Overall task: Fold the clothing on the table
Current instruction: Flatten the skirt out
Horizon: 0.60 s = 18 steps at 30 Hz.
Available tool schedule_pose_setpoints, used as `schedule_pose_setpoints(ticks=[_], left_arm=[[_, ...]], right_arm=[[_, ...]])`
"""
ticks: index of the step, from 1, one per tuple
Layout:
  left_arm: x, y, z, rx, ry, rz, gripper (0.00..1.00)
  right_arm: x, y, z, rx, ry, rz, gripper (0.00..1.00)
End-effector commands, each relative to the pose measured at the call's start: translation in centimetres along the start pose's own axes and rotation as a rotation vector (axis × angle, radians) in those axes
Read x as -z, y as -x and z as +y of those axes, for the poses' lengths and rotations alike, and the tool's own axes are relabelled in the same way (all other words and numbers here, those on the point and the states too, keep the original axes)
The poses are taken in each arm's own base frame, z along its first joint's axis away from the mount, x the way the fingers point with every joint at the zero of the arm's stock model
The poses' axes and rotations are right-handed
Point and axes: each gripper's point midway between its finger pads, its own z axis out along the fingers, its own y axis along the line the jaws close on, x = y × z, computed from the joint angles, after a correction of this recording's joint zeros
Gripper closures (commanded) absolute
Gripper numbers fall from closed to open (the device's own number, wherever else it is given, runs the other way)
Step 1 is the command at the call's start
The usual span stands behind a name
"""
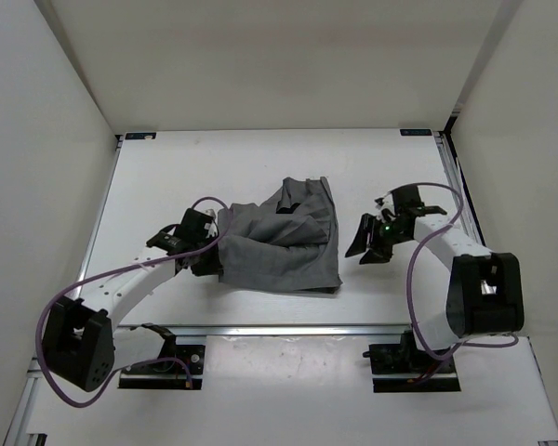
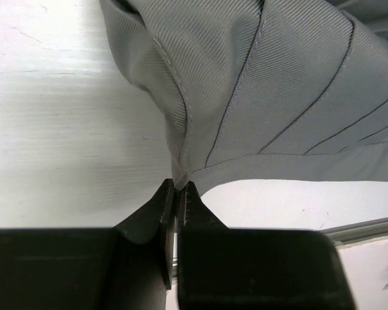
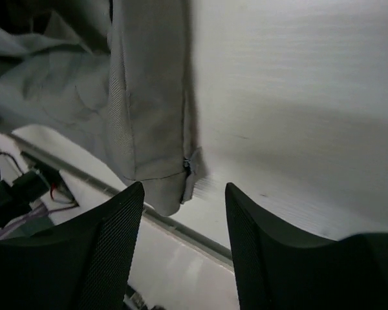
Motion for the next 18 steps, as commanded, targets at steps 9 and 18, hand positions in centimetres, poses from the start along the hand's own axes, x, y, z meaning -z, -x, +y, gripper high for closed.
schedule_pose_setpoints(ticks=[9,18], left_arm=[[0.4,-0.4,0.1,0.01,0.002,-0.007,1.0],[0.8,-0.4,0.4,0.008,0.012,-0.007,1.0]], right_arm=[[-2.7,-4.5,3.9,-0.035,0.261,0.194,0.44],[-5.4,-7.5,2.3,-0.048,0.149,0.324,0.44]])
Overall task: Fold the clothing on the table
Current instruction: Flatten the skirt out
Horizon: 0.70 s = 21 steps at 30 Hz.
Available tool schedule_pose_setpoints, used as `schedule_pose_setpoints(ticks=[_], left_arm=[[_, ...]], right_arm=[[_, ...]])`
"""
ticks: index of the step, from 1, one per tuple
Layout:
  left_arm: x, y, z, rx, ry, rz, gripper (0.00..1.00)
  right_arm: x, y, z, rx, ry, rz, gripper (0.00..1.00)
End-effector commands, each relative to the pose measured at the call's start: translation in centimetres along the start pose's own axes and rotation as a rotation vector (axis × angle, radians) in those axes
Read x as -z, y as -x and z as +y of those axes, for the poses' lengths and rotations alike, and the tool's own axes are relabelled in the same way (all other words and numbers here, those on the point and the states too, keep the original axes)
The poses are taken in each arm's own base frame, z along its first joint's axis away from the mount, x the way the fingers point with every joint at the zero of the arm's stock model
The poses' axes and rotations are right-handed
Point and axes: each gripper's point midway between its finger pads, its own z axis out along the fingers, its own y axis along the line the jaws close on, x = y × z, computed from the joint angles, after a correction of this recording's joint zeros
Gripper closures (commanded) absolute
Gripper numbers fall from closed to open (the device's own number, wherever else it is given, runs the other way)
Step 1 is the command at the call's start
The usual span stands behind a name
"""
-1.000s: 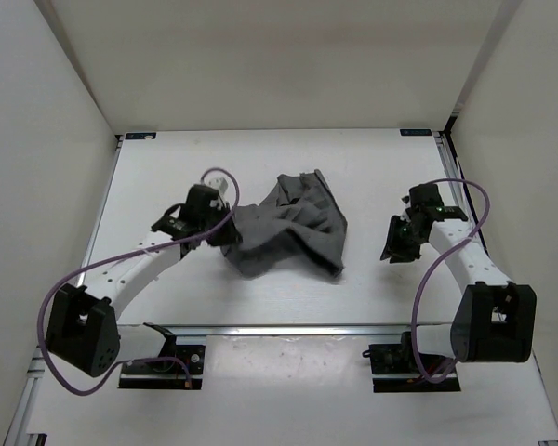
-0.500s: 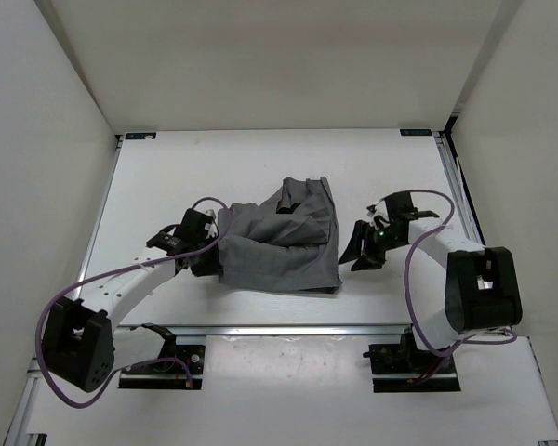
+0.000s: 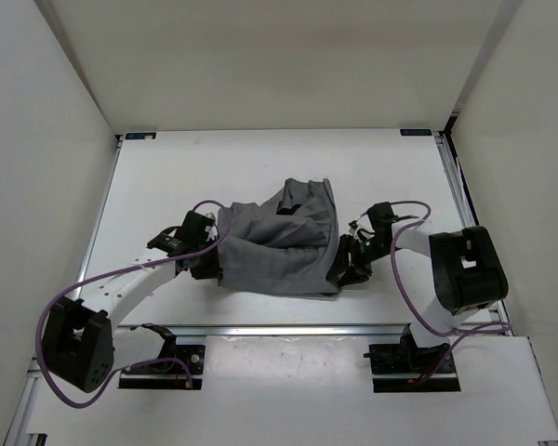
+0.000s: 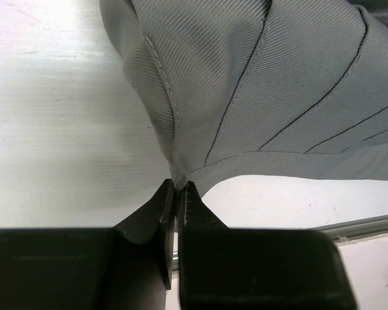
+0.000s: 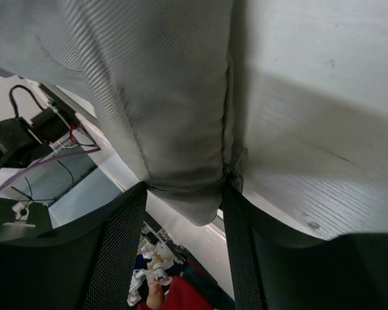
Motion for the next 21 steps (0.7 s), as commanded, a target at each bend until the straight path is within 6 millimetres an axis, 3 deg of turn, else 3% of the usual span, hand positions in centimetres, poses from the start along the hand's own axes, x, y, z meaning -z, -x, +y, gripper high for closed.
schedule_pose_setpoints(ticks=[1,5,10,21], left_arm=[[0.8,0.5,-0.1,0.009,-0.009,-0.026,1.0],[1.1,0.6,0.1,0.021,-0.006,-0.037,1.0],[1.3,0.4,0.7,0.042,0.001,-0.051,1.0],[1.5,0.0,2.8,0.087,0.05,-0.065,1.0]], right_arm=[[-0.7,-0.4,-0.9,-0.019,-0.053,0.017,0.44],[-0.9,-0.4,-2.2,-0.04,-0.114,0.005,0.47],[-1.5,-2.4,-5.1,-0.083,-0.176,0.039,0.5],[-2.7,-4.6,-7.7,-0.126,-0.193,0.08,0.56]])
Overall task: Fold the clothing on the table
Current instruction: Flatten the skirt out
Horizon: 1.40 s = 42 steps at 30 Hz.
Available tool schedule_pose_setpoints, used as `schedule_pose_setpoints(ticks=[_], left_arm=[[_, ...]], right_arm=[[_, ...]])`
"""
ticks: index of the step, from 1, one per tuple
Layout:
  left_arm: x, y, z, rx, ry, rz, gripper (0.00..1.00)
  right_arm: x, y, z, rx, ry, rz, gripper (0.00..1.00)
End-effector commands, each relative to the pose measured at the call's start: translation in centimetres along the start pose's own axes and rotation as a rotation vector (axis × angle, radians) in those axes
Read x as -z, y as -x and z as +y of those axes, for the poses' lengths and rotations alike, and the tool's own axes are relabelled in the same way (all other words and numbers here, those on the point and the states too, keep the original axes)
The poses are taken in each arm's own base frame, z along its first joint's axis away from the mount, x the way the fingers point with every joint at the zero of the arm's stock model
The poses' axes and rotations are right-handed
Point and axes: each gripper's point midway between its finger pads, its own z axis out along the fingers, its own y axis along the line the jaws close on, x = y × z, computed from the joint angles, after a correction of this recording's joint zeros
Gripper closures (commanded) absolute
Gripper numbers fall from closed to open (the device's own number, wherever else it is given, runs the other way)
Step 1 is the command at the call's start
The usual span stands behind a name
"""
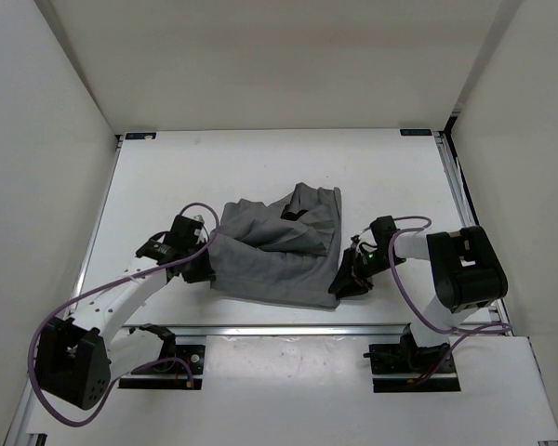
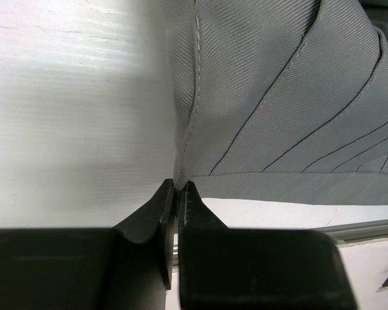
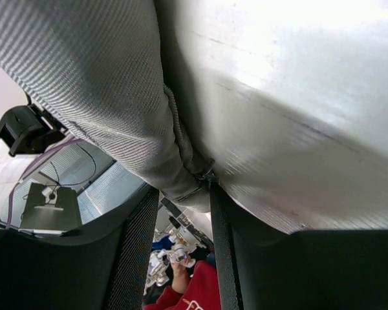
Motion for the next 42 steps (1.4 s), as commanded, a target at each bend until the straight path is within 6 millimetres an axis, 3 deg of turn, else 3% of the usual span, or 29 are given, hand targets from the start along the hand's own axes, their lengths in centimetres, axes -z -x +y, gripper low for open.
schedule_pose_setpoints(ticks=[1,10,14,15,16,22,27,30,32,34,35,36,38,40,42], left_arm=[[0.3,0.2,1.0,0.015,0.029,-0.034,1.0],[0.4,0.3,1.1,0.033,0.026,-0.045,1.0],[0.4,0.5,1.0,0.036,0.021,-0.053,1.0],[0.4,0.3,1.3,0.041,0.027,-0.052,1.0],[0.5,0.5,1.2,0.039,0.026,-0.053,1.0],[0.5,0.5,1.1,0.045,0.012,-0.061,1.0],[0.0,0.0,-0.1,-0.004,-0.02,-0.024,1.0],[0.7,3.4,-2.9,-0.048,-0.097,-0.081,1.0],[2.1,7.8,-5.5,-0.061,-0.155,-0.181,1.0],[4.4,14.2,-8.9,-0.077,-0.205,-0.29,1.0],[4.8,15.3,-9.4,-0.096,-0.207,-0.295,1.0],[6.6,18.8,-11.9,-0.116,-0.234,-0.349,1.0],[9.3,21.6,-14.1,-0.142,-0.277,-0.436,1.0],[10.6,22.5,-15.1,-0.138,-0.322,-0.474,1.0],[10.0,21.3,-14.5,-0.128,-0.339,-0.43,1.0]], right_arm=[[-1.2,-0.9,-6.3,-0.049,-0.237,-0.006,0.56],[-2.3,-1.8,-7.1,0.018,-0.348,0.053,0.7],[-2.7,-2.1,-7.5,0.047,-0.395,0.069,0.71],[-2.6,-2.5,-8.1,0.043,-0.425,0.081,0.81],[-2.7,-2.3,-8.0,0.048,-0.441,0.073,1.0],[-2.0,-2.2,-9.2,0.075,-0.534,0.057,1.0],[1.4,-0.2,-8.1,0.088,-0.551,-0.059,1.0],[6.6,3.7,-4.8,0.112,-0.461,-0.245,1.0],[10.2,6.7,-2.4,0.134,-0.442,-0.349,0.99],[15.4,10.6,1.6,0.207,-0.43,-0.48,1.0],[16.5,11.5,2.2,0.208,-0.437,-0.498,1.0],[19.9,13.4,5.3,0.252,-0.428,-0.593,1.0],[21.6,14.2,7.4,0.298,-0.417,-0.647,1.0],[23.4,14.5,9.5,0.35,-0.407,-0.696,1.0],[22.9,13.4,10.0,0.375,-0.392,-0.68,1.0]])
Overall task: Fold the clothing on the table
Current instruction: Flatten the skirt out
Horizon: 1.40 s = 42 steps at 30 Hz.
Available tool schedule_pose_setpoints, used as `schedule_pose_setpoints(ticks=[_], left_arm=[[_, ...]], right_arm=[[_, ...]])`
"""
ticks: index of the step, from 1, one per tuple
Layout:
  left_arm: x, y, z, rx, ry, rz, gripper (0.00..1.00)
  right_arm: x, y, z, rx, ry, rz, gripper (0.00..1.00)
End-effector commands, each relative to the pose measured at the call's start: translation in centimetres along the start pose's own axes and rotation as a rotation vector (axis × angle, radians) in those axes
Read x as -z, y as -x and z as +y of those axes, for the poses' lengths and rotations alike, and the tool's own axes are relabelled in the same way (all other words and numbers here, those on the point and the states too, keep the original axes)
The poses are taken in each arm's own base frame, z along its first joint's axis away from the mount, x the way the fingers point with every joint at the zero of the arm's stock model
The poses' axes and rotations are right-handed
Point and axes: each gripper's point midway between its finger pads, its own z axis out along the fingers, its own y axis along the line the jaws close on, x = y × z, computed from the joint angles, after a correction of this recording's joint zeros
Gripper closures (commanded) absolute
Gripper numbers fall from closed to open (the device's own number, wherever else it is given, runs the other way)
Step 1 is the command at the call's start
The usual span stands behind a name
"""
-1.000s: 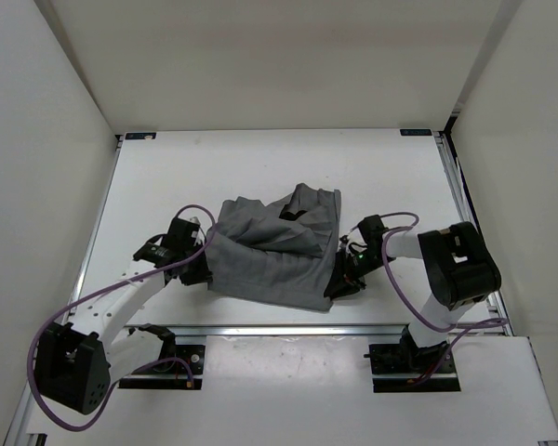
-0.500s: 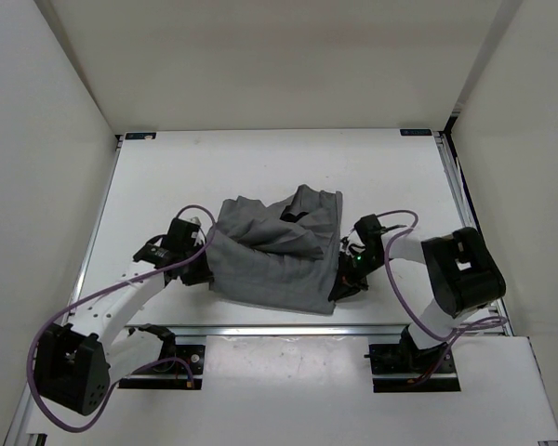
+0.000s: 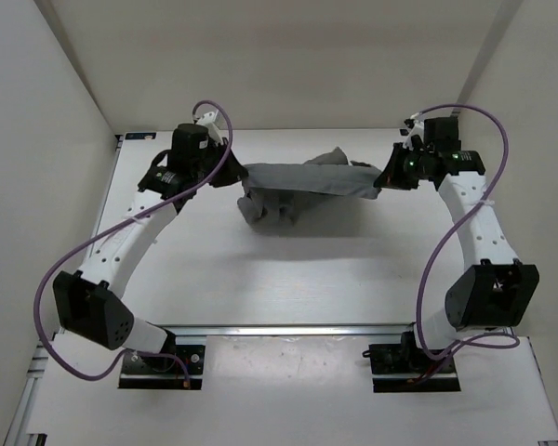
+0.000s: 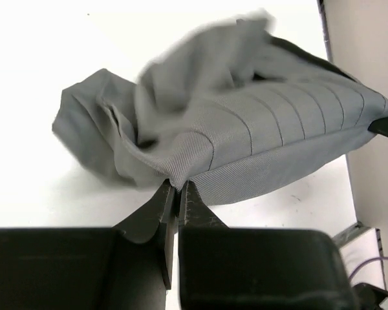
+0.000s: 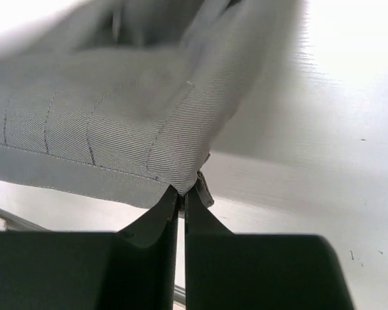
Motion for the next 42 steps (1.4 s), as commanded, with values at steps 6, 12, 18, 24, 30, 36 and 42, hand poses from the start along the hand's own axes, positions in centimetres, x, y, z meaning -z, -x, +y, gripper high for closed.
schedule_pose_setpoints(ticks=[6,12,18,24,30,36,42], left_arm=[[7.4,-3.8,-1.6,-0.023,-0.167,-0.044,1.0],[18.1,1.2,-3.7,-0.075,-0.373,-0.394,1.0],[27.1,3.3,-8.3,-0.227,-0.579,-0.687,1.0],[19.8,2.4,-3.5,-0.07,-0.44,-0.553,1.0],[6.4,-3.1,3.5,0.079,-0.189,-0.242,1.0],[-1.9,0.2,2.6,0.008,-0.124,-0.13,1.0],[-0.2,12.6,-2.2,-0.08,-0.196,-0.311,1.0]], right_arm=[[4.1,-8.7,1.8,0.167,-0.016,0.044,1.0],[12.2,-7.2,7.0,0.285,0.093,-0.339,1.0],[21.1,-3.9,9.6,0.354,0.153,-0.732,1.0],[15.6,-3.6,7.8,0.364,0.027,-0.576,1.0],[5.3,-2.5,1.0,0.15,0.032,-0.374,1.0],[0.6,3.1,-1.3,0.151,-0.026,-0.312,1.0],[7.7,13.3,-0.2,0.17,-0.08,-0.537,1.0]])
